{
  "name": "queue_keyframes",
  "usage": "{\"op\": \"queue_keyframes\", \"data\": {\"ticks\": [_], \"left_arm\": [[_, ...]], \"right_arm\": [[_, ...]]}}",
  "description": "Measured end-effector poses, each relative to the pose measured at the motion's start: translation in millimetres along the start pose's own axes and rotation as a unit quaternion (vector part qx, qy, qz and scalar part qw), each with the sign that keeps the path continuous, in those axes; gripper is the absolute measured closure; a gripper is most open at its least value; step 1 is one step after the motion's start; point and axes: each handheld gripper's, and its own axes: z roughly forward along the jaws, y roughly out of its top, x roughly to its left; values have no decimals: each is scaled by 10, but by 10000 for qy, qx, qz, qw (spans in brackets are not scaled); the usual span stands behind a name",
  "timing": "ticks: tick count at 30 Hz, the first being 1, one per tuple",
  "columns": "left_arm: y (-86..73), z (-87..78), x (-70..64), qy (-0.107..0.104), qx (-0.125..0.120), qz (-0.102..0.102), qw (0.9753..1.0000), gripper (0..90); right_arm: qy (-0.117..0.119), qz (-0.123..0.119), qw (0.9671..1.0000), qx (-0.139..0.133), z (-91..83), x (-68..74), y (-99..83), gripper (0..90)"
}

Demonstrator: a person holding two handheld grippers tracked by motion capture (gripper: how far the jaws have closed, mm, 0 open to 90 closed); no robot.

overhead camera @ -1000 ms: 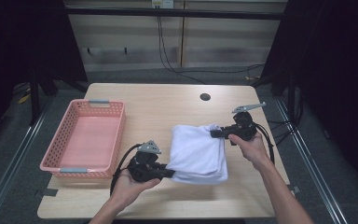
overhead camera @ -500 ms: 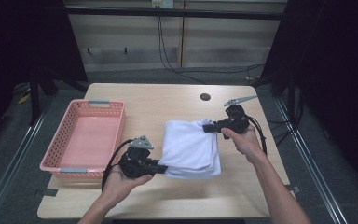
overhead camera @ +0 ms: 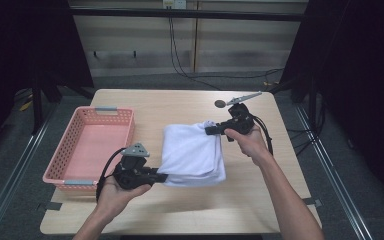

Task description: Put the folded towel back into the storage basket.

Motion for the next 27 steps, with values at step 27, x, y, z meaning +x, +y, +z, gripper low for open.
{"op": "queue_keyframes", "data": {"ticks": [27], "left_arm": [[-187,-573,364,412,-302,-344,9981,744]], "right_arm": [[378,-336,9987,38,544,271,617,758]]}}
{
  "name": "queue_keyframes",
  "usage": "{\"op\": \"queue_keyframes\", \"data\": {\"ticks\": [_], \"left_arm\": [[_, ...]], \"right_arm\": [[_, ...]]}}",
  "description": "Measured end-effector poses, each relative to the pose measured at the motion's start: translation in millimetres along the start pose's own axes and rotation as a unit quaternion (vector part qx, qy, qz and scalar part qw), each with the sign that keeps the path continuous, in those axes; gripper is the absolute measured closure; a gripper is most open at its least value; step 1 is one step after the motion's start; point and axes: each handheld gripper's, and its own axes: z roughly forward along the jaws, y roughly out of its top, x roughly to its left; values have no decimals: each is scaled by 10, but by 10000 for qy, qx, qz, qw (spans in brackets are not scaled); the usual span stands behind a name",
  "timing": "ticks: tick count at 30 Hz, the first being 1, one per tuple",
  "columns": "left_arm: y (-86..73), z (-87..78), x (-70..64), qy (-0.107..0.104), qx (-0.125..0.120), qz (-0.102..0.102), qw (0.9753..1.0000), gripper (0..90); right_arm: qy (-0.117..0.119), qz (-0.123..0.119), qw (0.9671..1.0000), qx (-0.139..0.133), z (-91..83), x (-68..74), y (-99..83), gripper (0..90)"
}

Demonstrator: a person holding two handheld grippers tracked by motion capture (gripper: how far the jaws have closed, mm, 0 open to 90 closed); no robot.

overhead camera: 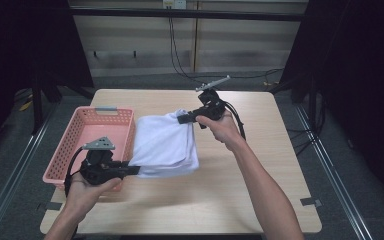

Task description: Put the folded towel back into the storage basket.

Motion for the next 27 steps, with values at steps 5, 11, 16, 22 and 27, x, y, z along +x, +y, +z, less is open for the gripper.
{"op": "queue_keyframes", "data": {"ticks": [5,11,16,22,27], "left_arm": [[-13,-104,83,90,23,-53,9999,744],[-28,-215,158,209,-28,-107,9997,745],[-47,-318,228,305,-53,-157,9994,745],[-95,-487,331,435,-72,-219,9988,745],[-144,-611,450,500,-103,-348,9981,745]], "right_arm": [[76,-34,10000,30,119,21,79,758],[125,-48,9999,55,234,59,198,759],[158,-78,9998,53,334,110,315,759],[240,-156,9996,77,499,184,446,759],[287,-209,9993,122,655,258,571,759]]}}
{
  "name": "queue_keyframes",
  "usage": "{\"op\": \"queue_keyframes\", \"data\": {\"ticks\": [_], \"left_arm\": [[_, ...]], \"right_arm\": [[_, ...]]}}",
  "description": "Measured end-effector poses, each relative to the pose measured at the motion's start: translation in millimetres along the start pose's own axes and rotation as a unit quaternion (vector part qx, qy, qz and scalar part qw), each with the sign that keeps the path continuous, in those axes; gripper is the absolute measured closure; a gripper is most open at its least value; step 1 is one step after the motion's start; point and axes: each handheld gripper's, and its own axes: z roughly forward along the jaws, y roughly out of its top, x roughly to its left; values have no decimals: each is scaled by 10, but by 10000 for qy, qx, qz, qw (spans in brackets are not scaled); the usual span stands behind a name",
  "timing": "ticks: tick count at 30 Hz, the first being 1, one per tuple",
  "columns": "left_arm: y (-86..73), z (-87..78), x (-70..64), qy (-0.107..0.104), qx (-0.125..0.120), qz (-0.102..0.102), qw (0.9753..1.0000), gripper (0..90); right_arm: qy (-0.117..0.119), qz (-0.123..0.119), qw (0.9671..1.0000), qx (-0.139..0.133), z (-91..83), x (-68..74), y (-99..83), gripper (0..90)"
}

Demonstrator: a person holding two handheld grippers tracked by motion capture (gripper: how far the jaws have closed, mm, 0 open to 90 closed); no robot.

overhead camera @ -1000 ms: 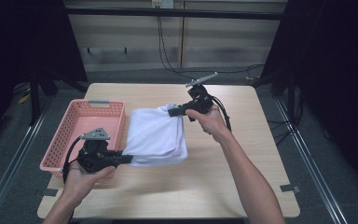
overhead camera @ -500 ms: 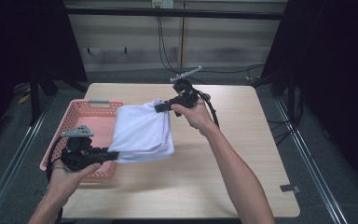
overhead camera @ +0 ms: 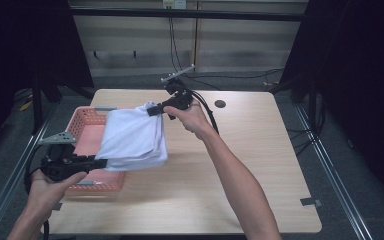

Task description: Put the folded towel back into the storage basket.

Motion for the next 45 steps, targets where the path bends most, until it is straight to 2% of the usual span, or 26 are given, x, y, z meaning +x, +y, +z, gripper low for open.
{"op": "queue_keyframes", "data": {"ticks": [6,16,21,22,34,37,45], "left_arm": [[-29,-103,126,114,53,-30,9999,746],[-127,-319,314,259,20,-224,9994,746],[-188,-412,424,306,-39,-385,9988,746],[-191,-429,447,301,-13,-366,9989,747],[-300,-521,599,452,-15,-527,9976,747],[-338,-546,618,513,-65,-619,9967,747],[-454,-568,786,590,-14,-840,9947,748]], "right_arm": [[57,33,10000,-9,168,34,105,760],[118,-46,9999,36,439,152,286,760],[149,-32,9999,26,561,212,323,760],[157,-12,9999,21,582,221,327,760],[105,64,9999,74,817,290,391,760],[91,101,9999,87,894,302,388,760],[56,185,9998,63,1085,338,357,760]]}}
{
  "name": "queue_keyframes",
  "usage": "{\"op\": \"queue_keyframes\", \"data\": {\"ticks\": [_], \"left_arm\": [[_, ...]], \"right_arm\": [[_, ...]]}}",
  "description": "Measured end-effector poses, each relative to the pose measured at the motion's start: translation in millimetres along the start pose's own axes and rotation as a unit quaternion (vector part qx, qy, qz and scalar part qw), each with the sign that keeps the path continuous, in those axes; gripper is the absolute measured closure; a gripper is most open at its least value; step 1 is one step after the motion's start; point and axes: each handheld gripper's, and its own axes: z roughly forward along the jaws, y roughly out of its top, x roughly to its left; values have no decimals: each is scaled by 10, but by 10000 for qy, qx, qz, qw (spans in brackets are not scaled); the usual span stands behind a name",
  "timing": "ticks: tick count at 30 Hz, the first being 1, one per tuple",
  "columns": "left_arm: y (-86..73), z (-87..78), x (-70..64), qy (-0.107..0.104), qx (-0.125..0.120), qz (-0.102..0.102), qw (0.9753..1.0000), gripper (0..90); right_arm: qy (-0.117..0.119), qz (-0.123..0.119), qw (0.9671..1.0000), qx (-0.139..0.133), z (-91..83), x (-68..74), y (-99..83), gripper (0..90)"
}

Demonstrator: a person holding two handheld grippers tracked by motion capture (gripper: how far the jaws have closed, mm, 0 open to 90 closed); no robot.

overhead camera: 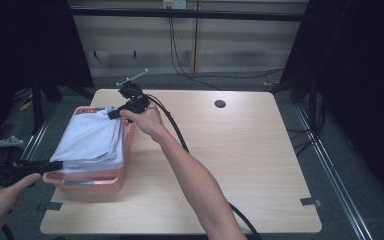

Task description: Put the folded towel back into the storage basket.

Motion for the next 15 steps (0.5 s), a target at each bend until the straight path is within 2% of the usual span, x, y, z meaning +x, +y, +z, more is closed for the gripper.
{"op": "queue_keyframes", "data": {"ticks": [8,15], "left_arm": [[-74,37,150,72,63,-179,9998,749],[-128,203,185,141,242,-221,9994,748]], "right_arm": [[-51,68,10000,1,176,21,-44,760],[-76,271,9996,48,283,-90,-165,759]]}}
